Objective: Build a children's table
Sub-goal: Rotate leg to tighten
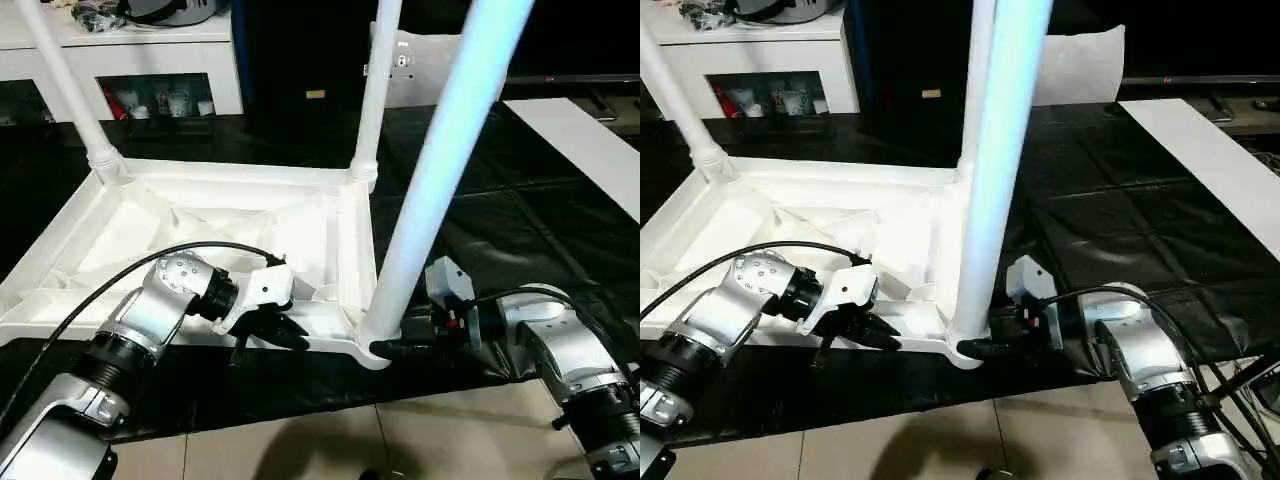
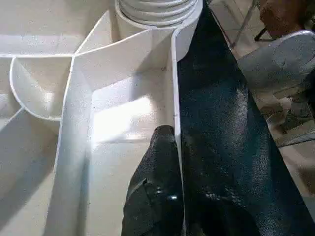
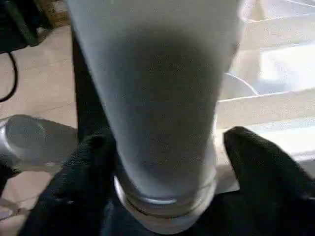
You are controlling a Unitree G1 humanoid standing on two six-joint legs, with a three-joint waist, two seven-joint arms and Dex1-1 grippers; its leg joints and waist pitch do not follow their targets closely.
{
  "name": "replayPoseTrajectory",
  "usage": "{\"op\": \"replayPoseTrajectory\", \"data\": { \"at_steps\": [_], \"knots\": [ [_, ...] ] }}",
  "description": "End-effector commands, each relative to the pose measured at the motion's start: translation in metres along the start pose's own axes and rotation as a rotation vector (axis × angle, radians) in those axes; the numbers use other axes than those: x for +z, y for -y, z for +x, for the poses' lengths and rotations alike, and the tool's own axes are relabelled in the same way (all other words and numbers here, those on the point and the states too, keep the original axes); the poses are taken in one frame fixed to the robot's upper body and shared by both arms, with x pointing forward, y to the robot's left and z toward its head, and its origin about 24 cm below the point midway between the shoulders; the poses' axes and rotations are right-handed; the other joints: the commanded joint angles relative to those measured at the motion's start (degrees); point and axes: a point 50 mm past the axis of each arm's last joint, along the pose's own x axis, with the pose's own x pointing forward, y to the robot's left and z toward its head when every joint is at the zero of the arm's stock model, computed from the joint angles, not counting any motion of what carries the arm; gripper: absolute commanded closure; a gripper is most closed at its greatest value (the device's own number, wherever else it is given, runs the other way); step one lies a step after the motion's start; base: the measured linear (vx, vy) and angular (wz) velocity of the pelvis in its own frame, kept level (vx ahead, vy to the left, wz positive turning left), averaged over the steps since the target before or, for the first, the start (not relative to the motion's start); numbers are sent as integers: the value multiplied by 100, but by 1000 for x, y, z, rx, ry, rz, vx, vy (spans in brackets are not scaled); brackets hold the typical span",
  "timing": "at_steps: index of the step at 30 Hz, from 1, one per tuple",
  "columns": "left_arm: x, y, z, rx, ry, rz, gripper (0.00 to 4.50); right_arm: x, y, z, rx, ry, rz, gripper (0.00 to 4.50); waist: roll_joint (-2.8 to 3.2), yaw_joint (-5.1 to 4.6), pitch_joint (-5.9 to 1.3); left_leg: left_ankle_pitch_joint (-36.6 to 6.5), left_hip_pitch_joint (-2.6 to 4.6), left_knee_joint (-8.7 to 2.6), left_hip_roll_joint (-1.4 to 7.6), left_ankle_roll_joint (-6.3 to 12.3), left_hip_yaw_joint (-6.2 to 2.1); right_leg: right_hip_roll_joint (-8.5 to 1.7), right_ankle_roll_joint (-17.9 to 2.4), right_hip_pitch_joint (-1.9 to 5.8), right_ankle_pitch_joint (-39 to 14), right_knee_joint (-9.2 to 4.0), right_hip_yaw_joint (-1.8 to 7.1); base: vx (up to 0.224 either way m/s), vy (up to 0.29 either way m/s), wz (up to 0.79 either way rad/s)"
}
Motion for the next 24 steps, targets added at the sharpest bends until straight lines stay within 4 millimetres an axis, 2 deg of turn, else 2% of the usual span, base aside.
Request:
{"op": "replayPoseTrajectory", "data": {
  "at_steps": [1,5,8,16,19,20,21,22,24],
  "knots": [
    [8,2,5,-91,-17,59,450,0,2,-4,11,-28,-3,122,-25,-24,-418,-687,-112,-388,-38,580,207,-220,-903,464,-2087,-331,289,0,0,0],
    [8,1,4,-97,-21,65,450,1,2,-3,35,-36,-2,151,-31,-19,-414,-588,-120,-384,-39,608,211,-209,-928,461,-1965,-320,291,0,0,0],
    [8,0,4,-100,-24,68,450,1,2,-2,48,-40,-4,167,-29,-21,-406,-647,-112,-386,-41,606,216,-207,-898,453,-2080,-336,284,0,0,0],
    [9,-1,4,-57,17,39,450,0,-4,3,64,-12,15,181,-23,-8,-408,-654,-108,-388,-38,559,210,-210,-832,456,-2156,-347,282,0,0,0],
    [12,-1,8,22,57,-26,450,1,-10,13,46,57,78,182,-20,-9,-411,-623,-109,-395,-18,556,204,-219,-882,460,-2071,-331,289,0,0,0],
    [12,-1,9,42,62,-45,450,2,-11,16,29,87,98,183,10,-7,-411,-626,-103,-397,-13,540,199,-215,-894,458,-2026,-332,290,0,0,0],
    [14,-1,11,73,79,-66,450,4,-11,22,-2,122,118,183,-1,-24,-403,-648,-110,-410,-10,488,196,-215,-901,465,-2030,-321,291,0,0,0],
    [15,-1,12,93,92,-80,450,5,-12,25,-23,143,130,183,11,-33,-393,-718,-113,-408,-24,476,199,-208,-873,461,-2127,-343,274,0,0,0],
    [20,-2,16,146,116,-118,450,6,-10,35,-105,172,162,183,0,-82,-370,-939,-97,-393,-80,359,209,-195,-608,440,-2728,-435,221,0,0,0]
  ]
}}
